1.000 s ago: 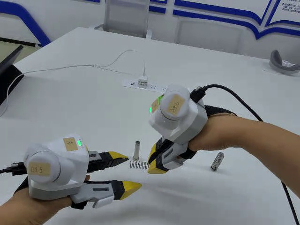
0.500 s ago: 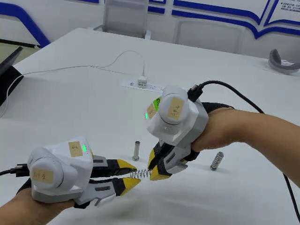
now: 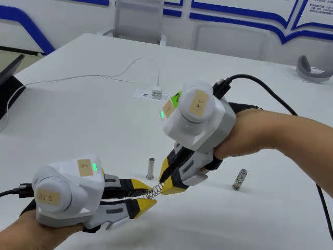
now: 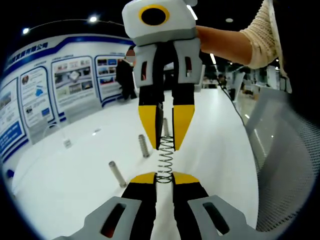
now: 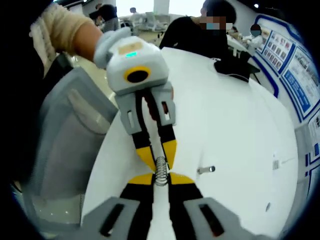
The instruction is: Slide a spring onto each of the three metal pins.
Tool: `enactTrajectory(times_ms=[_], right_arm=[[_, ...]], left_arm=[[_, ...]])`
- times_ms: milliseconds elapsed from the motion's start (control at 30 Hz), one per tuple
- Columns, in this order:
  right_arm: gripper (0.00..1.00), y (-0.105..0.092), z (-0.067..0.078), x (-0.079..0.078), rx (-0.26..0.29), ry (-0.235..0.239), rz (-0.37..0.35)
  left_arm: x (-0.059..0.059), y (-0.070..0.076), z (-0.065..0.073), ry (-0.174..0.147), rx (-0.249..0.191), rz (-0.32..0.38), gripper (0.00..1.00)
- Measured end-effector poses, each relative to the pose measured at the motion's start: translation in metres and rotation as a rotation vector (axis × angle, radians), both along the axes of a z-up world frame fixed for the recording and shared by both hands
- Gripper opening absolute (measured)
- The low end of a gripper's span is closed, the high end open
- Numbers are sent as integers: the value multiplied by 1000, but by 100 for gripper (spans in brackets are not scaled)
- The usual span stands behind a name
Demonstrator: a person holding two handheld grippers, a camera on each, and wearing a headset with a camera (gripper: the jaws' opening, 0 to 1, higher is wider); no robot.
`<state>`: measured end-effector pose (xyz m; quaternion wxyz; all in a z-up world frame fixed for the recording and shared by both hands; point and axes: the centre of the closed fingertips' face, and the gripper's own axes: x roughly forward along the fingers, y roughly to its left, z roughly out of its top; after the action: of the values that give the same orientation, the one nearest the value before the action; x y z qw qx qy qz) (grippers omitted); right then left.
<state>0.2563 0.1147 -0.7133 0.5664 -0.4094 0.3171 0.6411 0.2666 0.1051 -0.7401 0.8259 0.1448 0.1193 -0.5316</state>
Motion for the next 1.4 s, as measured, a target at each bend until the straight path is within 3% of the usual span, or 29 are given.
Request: enactTrajectory(times_ms=[633,833,1067,1400], right_arm=[[11,22,9,-3,45,-15,15],[11,22,9,-2,34,-19,19],[11,16,8,4,13,-37,9],[11,11,17,19,39,-54,-39]], left_arm=[[3,-4,3,4,-25,15,11],[3,-4,3,2,-30,19,12],[3,-3,3,19,-40,36,21],[10,12,4,54,-75,107,32]])
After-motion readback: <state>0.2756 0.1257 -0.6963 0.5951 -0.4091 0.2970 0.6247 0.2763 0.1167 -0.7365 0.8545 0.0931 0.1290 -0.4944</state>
